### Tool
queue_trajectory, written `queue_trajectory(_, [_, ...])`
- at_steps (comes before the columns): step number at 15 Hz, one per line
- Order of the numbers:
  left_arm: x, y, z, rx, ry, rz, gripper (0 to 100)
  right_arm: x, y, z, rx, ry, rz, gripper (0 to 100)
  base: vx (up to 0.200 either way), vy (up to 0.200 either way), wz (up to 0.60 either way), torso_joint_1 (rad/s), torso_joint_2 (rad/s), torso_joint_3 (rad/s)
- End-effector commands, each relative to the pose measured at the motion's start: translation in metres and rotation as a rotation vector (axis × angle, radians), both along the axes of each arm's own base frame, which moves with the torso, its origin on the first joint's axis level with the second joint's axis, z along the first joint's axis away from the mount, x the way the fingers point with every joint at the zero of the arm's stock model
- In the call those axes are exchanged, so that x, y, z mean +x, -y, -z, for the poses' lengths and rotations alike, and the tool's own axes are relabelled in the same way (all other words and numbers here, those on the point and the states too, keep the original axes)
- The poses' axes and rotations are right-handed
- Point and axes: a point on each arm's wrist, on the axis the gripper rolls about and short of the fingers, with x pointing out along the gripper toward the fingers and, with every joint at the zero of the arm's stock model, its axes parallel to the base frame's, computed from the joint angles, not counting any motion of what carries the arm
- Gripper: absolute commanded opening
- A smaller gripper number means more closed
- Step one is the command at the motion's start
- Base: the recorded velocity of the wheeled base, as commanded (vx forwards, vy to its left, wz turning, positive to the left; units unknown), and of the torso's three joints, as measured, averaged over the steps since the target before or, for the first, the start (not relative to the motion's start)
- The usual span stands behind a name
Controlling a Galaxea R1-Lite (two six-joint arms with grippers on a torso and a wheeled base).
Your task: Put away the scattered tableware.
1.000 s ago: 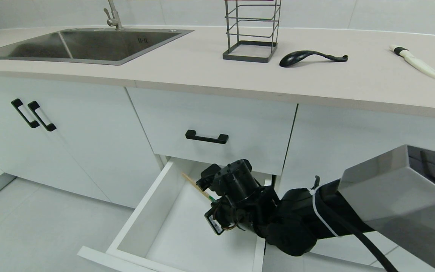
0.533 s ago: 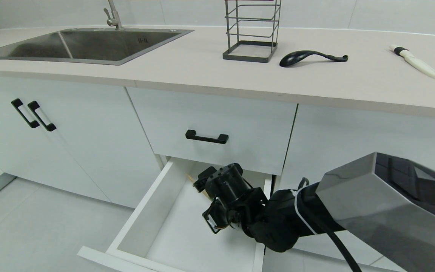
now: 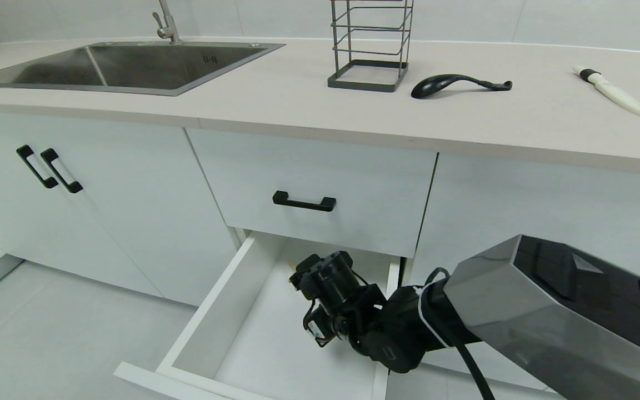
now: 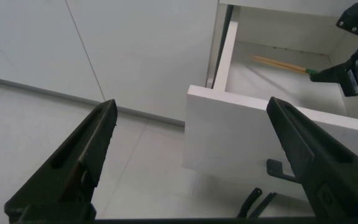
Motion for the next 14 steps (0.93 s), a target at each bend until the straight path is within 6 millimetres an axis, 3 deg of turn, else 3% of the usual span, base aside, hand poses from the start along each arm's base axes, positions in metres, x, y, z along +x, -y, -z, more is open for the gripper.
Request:
queue_trajectory(1, [0.000, 0.000, 0.000, 0.000, -0.001, -0.001, 100, 0.003, -0.003, 0.004, -0.001, -0.001, 0.007, 0, 0.000, 0.000, 0.00, 0.000, 0.00, 0.000])
queue_trajectory(14, [0.000, 0.000, 0.000, 0.000, -0.001, -0.001, 100, 0.013, -0.012, 0.026, -0.042, -0.028, 0.026, 0, 0.000, 0.000, 0.00, 0.000, 0.00, 0.000])
